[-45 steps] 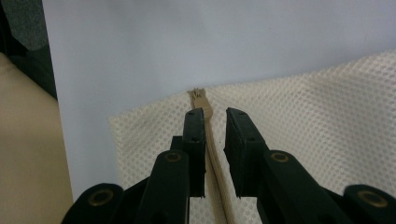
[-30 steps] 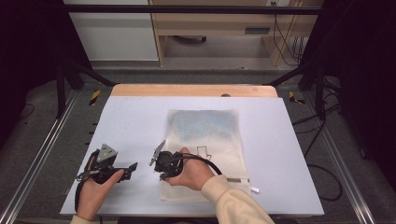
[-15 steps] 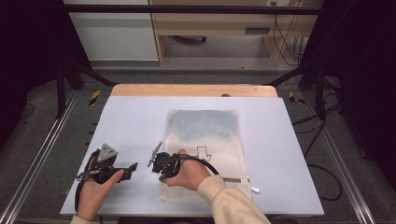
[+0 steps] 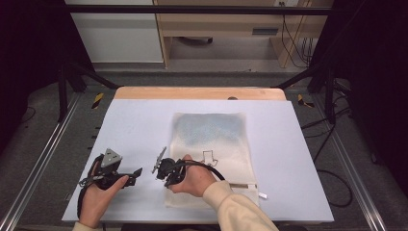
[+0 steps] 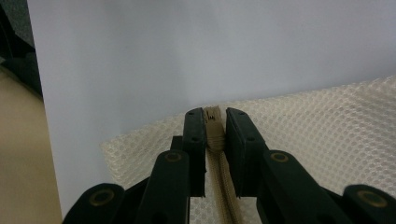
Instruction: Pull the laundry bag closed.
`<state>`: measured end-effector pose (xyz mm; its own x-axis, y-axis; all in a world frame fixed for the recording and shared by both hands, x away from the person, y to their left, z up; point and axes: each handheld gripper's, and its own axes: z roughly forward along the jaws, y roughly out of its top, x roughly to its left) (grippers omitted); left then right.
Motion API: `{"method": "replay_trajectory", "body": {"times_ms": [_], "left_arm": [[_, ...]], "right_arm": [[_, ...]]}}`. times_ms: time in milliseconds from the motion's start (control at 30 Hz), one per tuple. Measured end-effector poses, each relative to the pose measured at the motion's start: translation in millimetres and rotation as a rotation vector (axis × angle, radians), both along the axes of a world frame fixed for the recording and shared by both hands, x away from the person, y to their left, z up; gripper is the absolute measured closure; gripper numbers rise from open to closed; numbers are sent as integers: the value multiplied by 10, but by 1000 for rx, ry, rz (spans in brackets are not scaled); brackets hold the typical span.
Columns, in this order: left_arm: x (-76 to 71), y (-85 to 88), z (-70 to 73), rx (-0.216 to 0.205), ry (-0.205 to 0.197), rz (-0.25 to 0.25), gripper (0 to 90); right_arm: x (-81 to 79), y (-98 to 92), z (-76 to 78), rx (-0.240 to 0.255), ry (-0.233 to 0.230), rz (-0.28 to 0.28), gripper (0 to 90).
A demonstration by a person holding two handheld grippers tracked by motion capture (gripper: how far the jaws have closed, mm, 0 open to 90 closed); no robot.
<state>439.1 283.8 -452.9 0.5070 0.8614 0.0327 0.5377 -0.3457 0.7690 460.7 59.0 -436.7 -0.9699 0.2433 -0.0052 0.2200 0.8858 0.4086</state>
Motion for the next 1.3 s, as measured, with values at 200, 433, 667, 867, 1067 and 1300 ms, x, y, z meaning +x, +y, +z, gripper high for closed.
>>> {"method": "replay_trajectory", "body": {"times_ms": [200,433,667,867,1067,1300], "left_arm": [[1,-2,1,7,-2,-6,94],[-33,-33,22,-9,6,-25,99],[-134,-70,101,-20,6,-69,124],[-194,-120,115,-41,36,-98,132],[-269,-203,113,-41,60,-128,115],[-302,-240,90,-20,60,-141,82]], "right_arm": [[1,1,-4,-2,0,-1,802],[3,-7,16,5,15,2,817],[7,-46,137,24,18,11,818],[2,-40,245,11,14,21,819],[22,-38,287,4,12,36,819],[25,-34,283,1,15,36,819]]}}
